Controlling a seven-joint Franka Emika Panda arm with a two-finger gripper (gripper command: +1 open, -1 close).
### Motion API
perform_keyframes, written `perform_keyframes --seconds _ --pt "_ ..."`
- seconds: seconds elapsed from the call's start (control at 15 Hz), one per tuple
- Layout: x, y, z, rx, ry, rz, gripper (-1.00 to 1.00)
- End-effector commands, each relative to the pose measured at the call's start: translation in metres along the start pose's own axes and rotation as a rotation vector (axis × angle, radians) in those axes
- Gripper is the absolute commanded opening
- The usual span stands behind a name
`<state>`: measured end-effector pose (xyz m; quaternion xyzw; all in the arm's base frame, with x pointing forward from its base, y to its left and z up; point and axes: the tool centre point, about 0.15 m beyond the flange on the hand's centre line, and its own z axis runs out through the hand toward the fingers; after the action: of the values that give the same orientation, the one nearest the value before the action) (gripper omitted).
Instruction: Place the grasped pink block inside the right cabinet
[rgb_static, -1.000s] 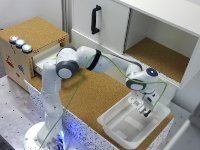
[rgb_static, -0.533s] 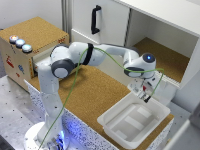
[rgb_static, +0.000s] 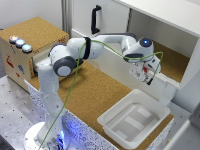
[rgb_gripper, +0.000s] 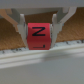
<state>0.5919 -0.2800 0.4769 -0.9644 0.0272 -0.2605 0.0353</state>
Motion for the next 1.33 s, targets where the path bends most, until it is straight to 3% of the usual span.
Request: perform_keyframes --seconds 0.0,0.27,0.53,0.6,0.73,0.93,1.27 --pt "0.034 -0.03 0.031 -0.03 0.073 -0.003 -1.0" --pt "0.052 -0.037 0.053 -0.048 0.064 -0.002 -1.0" --pt "0.066 -0.048 0.071 -0.117 0.074 0.006 -1.0" --pt "0.066 -0.049 0.068 -0.115 0.074 0.014 1.0" --pt "0.059 -0.049 0.051 -0.075 0.086 0.043 1.0" --pt "0.041 -0.044 0.028 -0.046 0.047 0.053 1.0" --pt "0.01 -0.037 -0.034 0.005 0.054 0.078 1.0"
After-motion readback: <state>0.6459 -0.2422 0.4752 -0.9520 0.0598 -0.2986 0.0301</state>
